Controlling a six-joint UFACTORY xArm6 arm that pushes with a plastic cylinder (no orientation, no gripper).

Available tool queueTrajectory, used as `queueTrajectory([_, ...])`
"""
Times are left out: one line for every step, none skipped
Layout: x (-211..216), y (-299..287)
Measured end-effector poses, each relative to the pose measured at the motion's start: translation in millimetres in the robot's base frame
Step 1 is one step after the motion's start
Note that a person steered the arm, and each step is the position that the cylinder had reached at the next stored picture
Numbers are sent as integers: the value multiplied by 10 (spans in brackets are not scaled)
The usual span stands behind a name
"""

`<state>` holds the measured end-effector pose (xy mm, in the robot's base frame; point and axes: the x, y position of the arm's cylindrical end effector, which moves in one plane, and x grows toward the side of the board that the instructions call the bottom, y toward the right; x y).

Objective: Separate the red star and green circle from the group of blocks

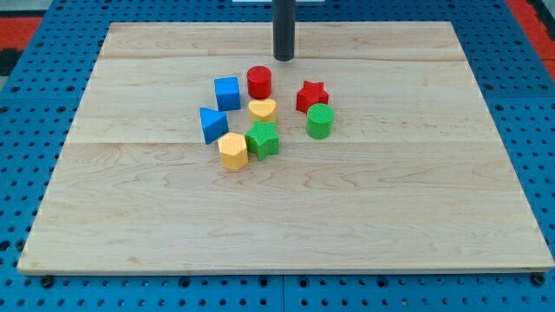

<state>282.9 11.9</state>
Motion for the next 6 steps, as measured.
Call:
queueTrajectory([406, 36])
queueTrajectory([959, 344])
queueTrajectory([1627, 526])
queueTrajectory([2194, 50])
queueTrajectory([2150, -573])
queueTrajectory([1863, -850])
